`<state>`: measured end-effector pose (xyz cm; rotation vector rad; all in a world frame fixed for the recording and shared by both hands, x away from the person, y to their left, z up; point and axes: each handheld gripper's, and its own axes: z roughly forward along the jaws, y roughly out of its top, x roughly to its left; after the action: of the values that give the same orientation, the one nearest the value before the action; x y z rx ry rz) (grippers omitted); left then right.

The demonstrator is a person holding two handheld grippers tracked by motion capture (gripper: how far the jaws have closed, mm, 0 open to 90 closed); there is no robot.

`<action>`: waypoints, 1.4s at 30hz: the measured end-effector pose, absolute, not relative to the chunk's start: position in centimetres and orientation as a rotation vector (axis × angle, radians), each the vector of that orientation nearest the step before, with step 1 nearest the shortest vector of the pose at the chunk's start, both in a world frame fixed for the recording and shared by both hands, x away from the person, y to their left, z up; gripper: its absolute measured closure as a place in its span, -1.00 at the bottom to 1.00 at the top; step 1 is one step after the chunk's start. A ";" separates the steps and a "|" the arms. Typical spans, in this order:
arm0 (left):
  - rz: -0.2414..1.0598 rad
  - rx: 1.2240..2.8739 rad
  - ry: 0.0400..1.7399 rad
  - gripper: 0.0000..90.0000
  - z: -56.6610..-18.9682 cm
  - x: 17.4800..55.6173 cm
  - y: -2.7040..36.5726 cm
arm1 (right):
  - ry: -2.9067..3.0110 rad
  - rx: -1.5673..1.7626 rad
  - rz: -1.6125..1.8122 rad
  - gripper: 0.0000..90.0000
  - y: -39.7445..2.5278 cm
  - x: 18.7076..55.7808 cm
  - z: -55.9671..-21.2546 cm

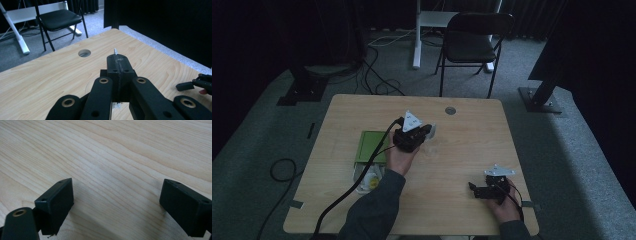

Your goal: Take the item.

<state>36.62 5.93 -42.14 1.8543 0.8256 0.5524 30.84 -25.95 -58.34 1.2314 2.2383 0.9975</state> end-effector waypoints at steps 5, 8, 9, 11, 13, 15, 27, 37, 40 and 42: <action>0.540 1.838 0.839 1.00 -42.3 37.1 5.8 | 2.239 1.230 0.997 -0.74 -25.9 30.8 -58.3; 0.548 1.856 0.848 1.00 -42.5 37.6 5.7 | 2.239 1.230 0.997 -0.74 -26.0 30.8 -58.3; 0.551 1.862 0.848 1.00 -42.6 37.7 5.5 | 2.239 1.229 0.997 -0.74 -26.0 30.8 -58.3; 0.564 1.878 0.829 1.00 -42.4 37.9 4.9 | 2.239 1.229 0.997 -0.74 -26.0 30.8 -58.3; 0.558 1.864 0.828 1.00 -42.1 38.2 4.5 | 2.239 1.230 0.998 -0.74 -26.0 30.8 -58.3; 0.566 1.860 0.829 1.00 -42.0 38.4 4.3 | 2.238 1.232 0.998 -0.74 -25.9 30.8 -58.3; 0.585 1.873 0.850 1.00 -42.3 39.3 4.1 | 2.244 1.229 0.998 -0.74 -25.9 30.8 -58.3; 0.537 1.881 0.892 0.78 -43.2 40.2 3.9 | 2.245 1.223 0.997 -0.74 -25.9 30.8 -58.3; 0.538 1.882 0.896 0.48 -43.3 40.2 3.9 | 2.245 1.225 0.998 -0.74 -25.9 30.7 -58.3; 0.530 1.885 0.886 0.42 -43.1 40.0 4.0 | 2.245 1.224 0.998 -0.74 -25.9 30.8 -58.3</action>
<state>40.02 4.02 -43.12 1.8847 0.8863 0.5305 30.76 -25.92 -58.34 1.2238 2.2450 0.9978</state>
